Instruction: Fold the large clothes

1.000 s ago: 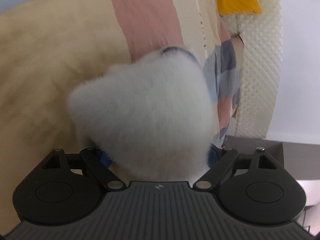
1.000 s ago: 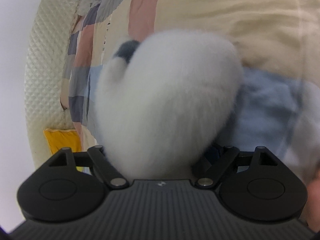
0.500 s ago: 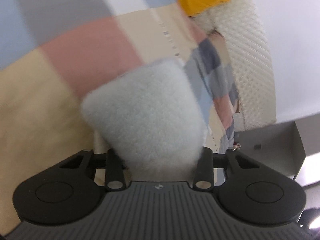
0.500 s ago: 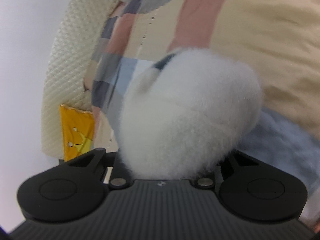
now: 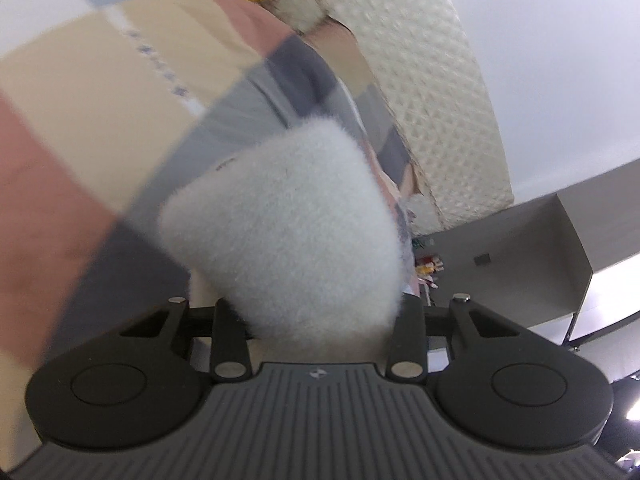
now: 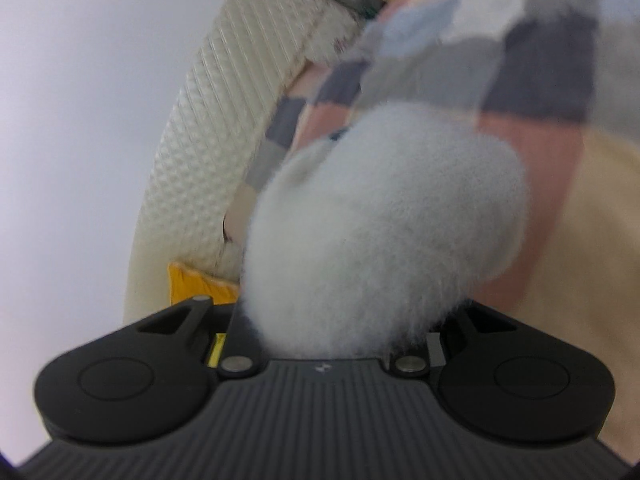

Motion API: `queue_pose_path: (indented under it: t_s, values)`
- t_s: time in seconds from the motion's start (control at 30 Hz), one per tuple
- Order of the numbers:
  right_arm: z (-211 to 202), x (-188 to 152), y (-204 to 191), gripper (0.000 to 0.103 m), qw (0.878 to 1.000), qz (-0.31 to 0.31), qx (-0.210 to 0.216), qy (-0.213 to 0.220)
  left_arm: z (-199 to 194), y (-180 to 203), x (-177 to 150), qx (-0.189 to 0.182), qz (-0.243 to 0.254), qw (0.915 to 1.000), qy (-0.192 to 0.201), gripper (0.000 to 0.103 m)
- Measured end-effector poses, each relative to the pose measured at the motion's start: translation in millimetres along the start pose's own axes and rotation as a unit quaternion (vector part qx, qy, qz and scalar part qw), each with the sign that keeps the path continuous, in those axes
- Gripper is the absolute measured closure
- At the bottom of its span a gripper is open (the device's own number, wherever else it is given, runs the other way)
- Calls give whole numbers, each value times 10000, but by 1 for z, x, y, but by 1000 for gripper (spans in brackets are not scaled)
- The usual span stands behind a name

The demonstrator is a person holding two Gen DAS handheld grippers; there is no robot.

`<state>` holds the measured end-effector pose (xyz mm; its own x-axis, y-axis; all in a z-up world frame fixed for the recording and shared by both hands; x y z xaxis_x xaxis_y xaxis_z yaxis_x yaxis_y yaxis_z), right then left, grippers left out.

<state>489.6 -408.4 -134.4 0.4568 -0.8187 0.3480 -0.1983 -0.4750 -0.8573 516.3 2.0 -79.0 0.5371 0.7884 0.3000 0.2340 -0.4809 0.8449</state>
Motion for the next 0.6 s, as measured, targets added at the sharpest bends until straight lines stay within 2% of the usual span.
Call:
queue_pose_path:
  t_s: [0.17,0.3,0.4,0.5,0.6]
  values:
    - [18,54,4,72,9989,-236,-121,375,76,44,-1,-270,355,9987,-234,60]
    - [36,81,20,72,9980,-185,-318,508,131,53,-9,-278,439,9975,-471,60]
    - [52,87,41,72,9977,-141,-430,505,172,38,-15,-243,400,9968,-643,60]
    - [68,82,76,72,9978,-37,-484,448,204,16,-22,-246,857,9931,-765,60]
    - [81,74,111,71,9979,95,-579,276,222,-13,-27,-238,977,9897,-1018,60]
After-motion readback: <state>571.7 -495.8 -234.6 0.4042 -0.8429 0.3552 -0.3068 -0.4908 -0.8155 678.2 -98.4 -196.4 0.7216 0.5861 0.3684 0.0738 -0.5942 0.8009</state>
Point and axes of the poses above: each gripper's, at about its wrist camera, not at the fingertips, and z roughly the way its jaws point, y to its right, x to its top, the point moved 3 cm from there along z, roughly the way its jaws point, and after that the axes turned 2 degrees about -x, right-handed, at the moved point
